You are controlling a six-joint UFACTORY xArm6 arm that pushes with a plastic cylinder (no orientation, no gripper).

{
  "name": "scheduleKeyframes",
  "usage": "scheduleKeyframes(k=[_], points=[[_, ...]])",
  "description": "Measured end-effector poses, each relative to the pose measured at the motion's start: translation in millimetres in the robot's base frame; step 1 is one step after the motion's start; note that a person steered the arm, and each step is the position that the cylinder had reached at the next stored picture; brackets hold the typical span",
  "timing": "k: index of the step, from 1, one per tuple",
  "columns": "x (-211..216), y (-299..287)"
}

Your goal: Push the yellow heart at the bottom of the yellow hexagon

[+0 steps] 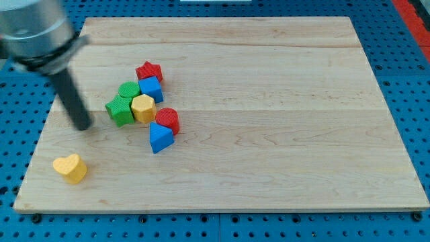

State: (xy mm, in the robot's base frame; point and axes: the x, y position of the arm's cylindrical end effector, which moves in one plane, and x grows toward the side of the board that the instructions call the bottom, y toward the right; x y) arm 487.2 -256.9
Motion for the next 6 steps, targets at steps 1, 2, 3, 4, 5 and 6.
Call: scheduleKeyframes(k=[1, 2, 3, 4, 5, 6], points=[[47.0, -47.4], [75.0, -34.1], [96.7, -1.9], [89.7, 16.8], [33.9, 44.4], [27.3, 33.9]])
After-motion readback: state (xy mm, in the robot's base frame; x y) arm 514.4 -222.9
